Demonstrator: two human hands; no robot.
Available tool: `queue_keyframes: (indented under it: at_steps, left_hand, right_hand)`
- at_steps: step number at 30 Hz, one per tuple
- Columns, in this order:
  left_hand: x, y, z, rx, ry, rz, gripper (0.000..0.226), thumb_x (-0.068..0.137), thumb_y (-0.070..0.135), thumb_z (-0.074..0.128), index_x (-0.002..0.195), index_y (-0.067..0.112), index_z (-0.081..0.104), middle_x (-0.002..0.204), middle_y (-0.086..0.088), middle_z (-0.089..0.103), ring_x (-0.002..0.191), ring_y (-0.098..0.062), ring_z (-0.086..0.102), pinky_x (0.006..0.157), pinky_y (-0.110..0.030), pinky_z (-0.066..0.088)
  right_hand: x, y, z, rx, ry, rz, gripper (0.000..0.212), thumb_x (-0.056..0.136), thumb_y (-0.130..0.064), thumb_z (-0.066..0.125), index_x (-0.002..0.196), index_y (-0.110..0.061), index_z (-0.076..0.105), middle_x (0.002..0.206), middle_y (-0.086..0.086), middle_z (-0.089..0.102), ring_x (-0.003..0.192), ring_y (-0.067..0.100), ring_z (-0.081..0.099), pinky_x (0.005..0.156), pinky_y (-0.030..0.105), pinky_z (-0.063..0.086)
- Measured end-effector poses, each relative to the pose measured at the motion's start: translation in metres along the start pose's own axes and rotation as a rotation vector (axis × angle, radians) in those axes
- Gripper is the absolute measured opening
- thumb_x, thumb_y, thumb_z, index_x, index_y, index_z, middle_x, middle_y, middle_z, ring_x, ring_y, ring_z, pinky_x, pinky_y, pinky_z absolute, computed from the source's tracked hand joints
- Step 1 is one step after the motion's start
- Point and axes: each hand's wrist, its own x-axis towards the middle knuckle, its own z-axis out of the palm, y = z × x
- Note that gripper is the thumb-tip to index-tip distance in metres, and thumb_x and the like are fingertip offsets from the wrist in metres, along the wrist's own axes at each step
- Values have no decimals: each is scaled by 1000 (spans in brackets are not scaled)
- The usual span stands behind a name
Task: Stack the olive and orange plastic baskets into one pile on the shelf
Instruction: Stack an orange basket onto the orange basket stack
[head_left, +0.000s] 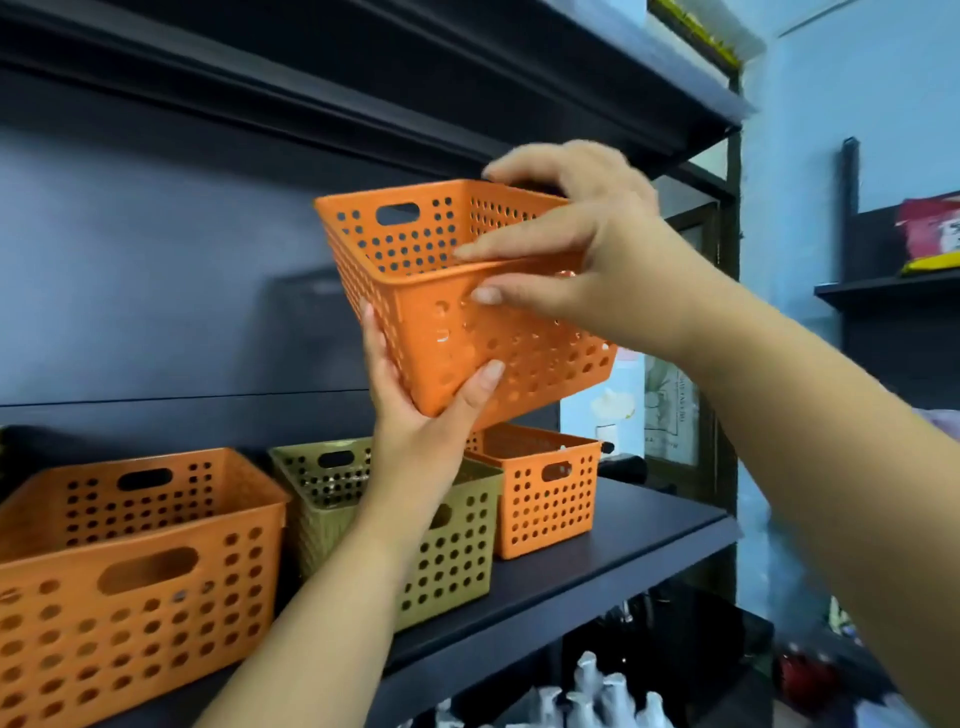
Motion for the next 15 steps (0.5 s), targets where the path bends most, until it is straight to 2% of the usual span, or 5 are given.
queue_keyframes:
  at_steps: [2, 5, 8, 11, 15]
  left_hand:
    - [1, -5, 17, 3, 21, 11, 108, 64, 41, 75, 142, 39, 1, 139, 10, 42, 107, 15, 48, 85, -11, 46]
    - [8, -14, 40, -39, 55, 38, 107, 65, 37, 73, 144, 35, 0, 138, 8, 43, 110, 10, 50, 92, -17, 46]
    - [13, -30, 70, 5, 66, 68, 106, 66, 33, 75, 144, 30, 3, 135, 7, 45, 112, 9, 48, 95, -21, 46]
    - [18, -52, 95, 59, 68, 109, 112, 58, 37, 79, 144, 23, 9, 139, -1, 43, 114, -3, 53, 92, -16, 46]
    - [15, -85, 113, 154, 72, 144, 115, 50, 55, 76, 140, 12, 20, 120, 8, 54, 102, 3, 59, 80, -13, 49]
  right_hand:
    - [-20, 18, -7, -15, 105, 76, 52, 65, -56, 57, 116, -44, 49, 138, -3, 37, 130, 14, 25, 113, 45, 15]
    - [-54, 58, -5, 337, 193, 365, 94, 63, -48, 74, 139, -36, 19, 147, -6, 19, 136, 5, 16, 113, 22, 15]
    - [-80, 105, 7, 683, 245, 572, 105, 60, -44, 75, 143, -31, 11, 153, -2, 19, 139, 10, 23, 113, 40, 27]
    - [-96, 142, 19, 965, 194, 570, 74, 66, -30, 72, 130, -19, 38, 121, -3, 59, 107, 1, 59, 84, 21, 51]
    - [-120, 184, 37, 1040, 167, 520, 39, 65, -17, 71, 101, -22, 55, 97, -6, 67, 87, 3, 65, 72, 17, 51]
